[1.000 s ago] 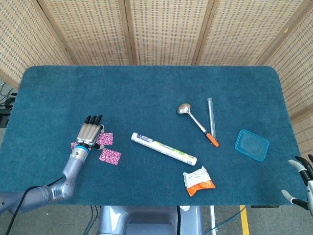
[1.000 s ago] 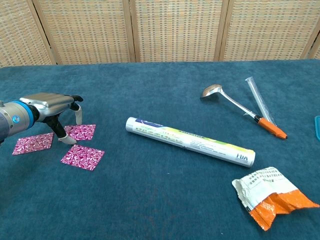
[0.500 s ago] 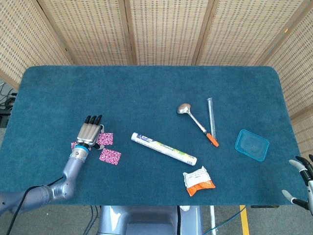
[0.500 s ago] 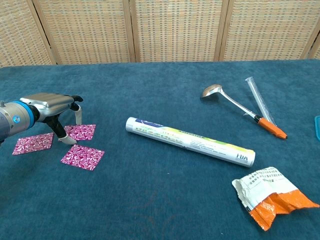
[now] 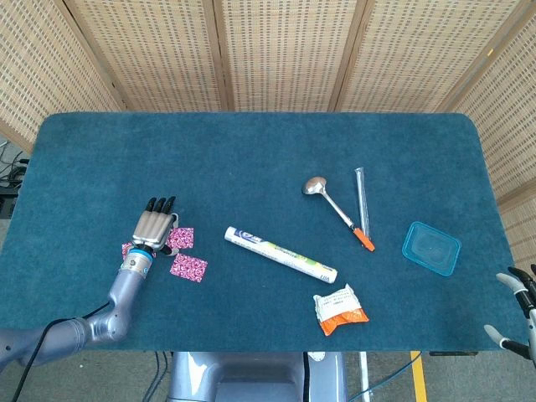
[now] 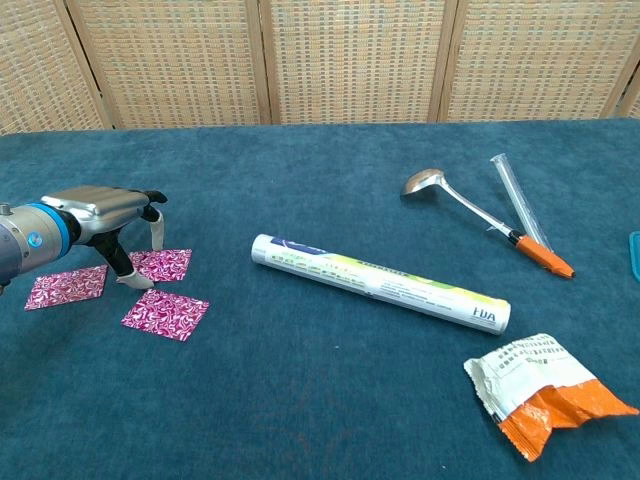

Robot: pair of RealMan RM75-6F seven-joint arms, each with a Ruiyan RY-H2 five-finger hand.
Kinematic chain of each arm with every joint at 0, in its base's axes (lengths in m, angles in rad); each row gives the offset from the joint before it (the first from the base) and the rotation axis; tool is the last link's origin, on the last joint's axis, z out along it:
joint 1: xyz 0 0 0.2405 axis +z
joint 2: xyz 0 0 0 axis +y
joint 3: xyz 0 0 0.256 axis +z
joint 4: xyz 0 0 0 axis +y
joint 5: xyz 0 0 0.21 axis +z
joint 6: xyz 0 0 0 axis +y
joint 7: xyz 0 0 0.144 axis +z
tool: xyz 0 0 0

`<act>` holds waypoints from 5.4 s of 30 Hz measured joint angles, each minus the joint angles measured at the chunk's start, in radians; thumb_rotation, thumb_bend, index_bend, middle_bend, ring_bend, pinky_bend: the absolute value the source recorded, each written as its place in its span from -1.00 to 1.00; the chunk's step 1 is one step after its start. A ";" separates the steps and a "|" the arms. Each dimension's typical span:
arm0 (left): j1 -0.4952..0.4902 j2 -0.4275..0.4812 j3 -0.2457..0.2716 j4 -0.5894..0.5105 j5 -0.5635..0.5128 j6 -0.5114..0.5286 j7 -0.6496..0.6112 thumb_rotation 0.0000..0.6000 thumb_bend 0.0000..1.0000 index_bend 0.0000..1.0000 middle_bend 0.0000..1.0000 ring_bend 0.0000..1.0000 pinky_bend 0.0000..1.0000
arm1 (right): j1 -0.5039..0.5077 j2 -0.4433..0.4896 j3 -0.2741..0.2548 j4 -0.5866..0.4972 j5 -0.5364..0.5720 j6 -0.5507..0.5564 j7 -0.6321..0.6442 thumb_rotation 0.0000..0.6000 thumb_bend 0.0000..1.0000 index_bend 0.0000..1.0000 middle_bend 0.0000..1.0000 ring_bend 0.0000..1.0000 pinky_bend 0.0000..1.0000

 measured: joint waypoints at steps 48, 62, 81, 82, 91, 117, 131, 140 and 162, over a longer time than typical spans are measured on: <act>0.095 0.165 0.105 -0.288 0.374 0.040 -0.170 0.71 -0.56 -0.09 -1.00 -1.00 -1.00 | -0.005 0.005 0.000 -0.020 -0.011 0.013 -0.018 1.00 -1.00 -0.56 -0.61 -1.00 -1.00; 0.101 0.145 0.111 -0.262 0.330 0.033 -0.104 0.71 -0.61 -0.10 -1.00 -1.00 -1.00 | -0.006 0.000 0.001 -0.008 -0.010 0.015 -0.005 1.00 -1.00 -0.56 -0.61 -1.00 -1.00; 0.110 0.152 0.099 -0.271 0.313 0.043 -0.111 0.71 -0.73 -0.41 -1.00 -1.00 -1.00 | -0.009 0.000 0.001 -0.006 -0.011 0.019 -0.001 1.00 -1.00 -0.56 -0.61 -1.00 -1.00; 0.112 0.154 0.098 -0.272 0.313 0.045 -0.114 0.71 -0.73 -0.41 -1.00 -1.00 -1.00 | -0.009 0.000 0.001 -0.005 -0.011 0.019 0.000 1.00 -1.00 -0.56 -0.61 -1.00 -1.00; 0.147 0.196 0.093 -0.257 0.277 0.068 -0.144 0.71 -0.69 -0.41 -1.00 -1.00 -1.00 | -0.004 -0.003 0.002 0.001 -0.010 0.010 0.007 1.00 -1.00 -0.56 -0.61 -1.00 -1.00; 0.181 0.167 0.063 -0.105 0.139 0.022 -0.158 0.71 -0.65 -0.34 -1.00 -1.00 -1.00 | 0.009 -0.002 0.002 -0.009 -0.011 -0.006 -0.005 1.00 -1.00 -0.56 -0.60 -1.00 -1.00; 0.171 0.158 0.047 -0.104 0.123 0.022 -0.141 0.71 -0.59 -0.30 -1.00 -1.00 -1.00 | 0.004 -0.001 0.001 -0.008 -0.008 -0.001 -0.004 1.00 -1.00 -0.56 -0.60 -1.00 -1.00; 0.169 0.158 0.047 -0.105 0.113 0.010 -0.139 0.71 -0.60 -0.30 -1.00 -1.00 -1.00 | 0.005 0.000 0.002 -0.008 -0.007 -0.001 -0.005 1.00 -1.00 -0.56 -0.60 -1.00 -1.00; 0.165 0.171 0.047 -0.127 0.085 -0.011 -0.144 0.72 -0.60 -0.26 -1.00 -1.00 -1.00 | 0.003 -0.001 0.002 -0.001 -0.005 0.000 0.002 1.00 -1.00 -0.56 -0.60 -1.00 -1.00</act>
